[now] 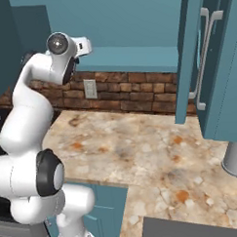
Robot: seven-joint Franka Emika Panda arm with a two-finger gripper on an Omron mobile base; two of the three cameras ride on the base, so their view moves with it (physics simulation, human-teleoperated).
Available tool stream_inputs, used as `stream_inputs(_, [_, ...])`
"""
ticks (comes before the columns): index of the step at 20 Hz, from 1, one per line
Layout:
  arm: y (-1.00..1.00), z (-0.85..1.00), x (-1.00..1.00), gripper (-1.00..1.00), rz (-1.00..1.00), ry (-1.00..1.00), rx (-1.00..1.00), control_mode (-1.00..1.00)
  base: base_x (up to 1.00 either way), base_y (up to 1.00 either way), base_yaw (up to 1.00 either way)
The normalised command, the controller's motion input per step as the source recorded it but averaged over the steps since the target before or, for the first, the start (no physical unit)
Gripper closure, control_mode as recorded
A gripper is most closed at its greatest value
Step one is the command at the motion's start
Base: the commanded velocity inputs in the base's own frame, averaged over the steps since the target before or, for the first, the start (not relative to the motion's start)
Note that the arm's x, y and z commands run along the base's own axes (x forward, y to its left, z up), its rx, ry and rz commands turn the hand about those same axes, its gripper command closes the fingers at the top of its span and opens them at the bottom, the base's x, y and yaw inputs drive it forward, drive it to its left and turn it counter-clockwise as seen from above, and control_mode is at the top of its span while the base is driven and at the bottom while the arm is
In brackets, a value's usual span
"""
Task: Retrieve the shaker from the cabinet and place it next the steak on a plate on the dining table.
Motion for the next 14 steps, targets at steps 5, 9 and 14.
stream_inputs(5, [-0.02,0.00,-1.00,1.00,0.10,-0.09,0.00,-1.00,0.00,0.00,0.00])
stream_inputs(9, [-0.07,0.00,-1.00,1.00,0.10,0.00,0.00,-1.00,0.00,0.00,0.00])
stream_inputs(14, [-0.09,0.00,-1.00,1.00,0.09,0.00,0.00,-1.00,0.00,0.00,0.00])
